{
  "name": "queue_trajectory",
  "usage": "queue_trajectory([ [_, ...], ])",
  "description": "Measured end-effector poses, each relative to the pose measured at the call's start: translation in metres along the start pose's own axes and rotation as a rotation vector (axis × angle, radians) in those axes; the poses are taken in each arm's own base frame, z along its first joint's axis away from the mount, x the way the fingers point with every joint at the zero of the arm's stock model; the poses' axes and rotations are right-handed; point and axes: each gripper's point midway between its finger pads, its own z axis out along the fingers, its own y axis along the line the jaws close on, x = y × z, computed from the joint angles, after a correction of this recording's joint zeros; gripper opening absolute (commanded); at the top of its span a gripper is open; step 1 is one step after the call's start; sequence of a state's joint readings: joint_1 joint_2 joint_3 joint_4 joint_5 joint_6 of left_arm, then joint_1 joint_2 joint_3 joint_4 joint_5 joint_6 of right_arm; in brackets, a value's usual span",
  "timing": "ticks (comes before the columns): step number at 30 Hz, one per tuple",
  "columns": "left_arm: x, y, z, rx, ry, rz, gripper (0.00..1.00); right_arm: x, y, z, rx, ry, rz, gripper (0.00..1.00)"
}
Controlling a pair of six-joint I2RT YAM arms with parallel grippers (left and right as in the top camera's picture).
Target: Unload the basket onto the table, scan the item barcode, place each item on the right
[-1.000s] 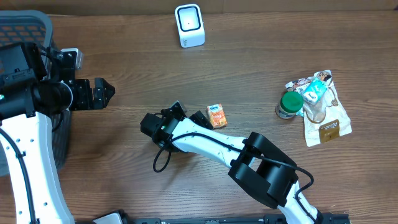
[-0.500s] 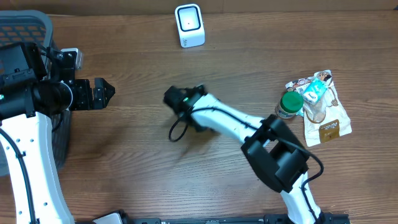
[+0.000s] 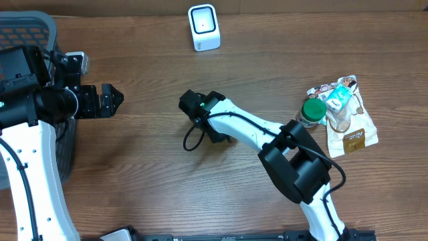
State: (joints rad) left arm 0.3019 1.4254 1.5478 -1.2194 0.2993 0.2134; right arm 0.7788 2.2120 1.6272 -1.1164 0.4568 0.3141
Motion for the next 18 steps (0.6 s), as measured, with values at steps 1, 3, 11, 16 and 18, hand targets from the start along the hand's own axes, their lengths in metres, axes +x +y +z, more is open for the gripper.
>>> queue_trajectory([
  [1, 0.0, 0.0, 0.0, 0.0, 0.0, 0.0, 1.0, 0.0, -0.003, 0.003, 0.009, 0.007, 0.003, 0.33],
  [3, 0.0, 0.0, 0.0, 0.0, 0.0, 0.0, 0.99, -0.002, -0.009, 0.006, 0.009, 0.013, 0.015, 0.25],
  [11, 0.0, 0.0, 0.0, 0.0, 0.0, 0.0, 1.0, 0.005, -0.023, 0.008, 0.039, 0.054, 0.016, 0.04],
  [16, 0.0, 0.0, 0.0, 0.0, 0.0, 0.0, 1.0, 0.015, -0.016, -0.001, -0.024, 0.117, 0.005, 0.04],
  [18, 0.0, 0.0, 0.0, 0.0, 0.0, 0.0, 1.0, 0.01, -0.005, -0.011, -0.105, 0.11, 0.019, 0.04],
])
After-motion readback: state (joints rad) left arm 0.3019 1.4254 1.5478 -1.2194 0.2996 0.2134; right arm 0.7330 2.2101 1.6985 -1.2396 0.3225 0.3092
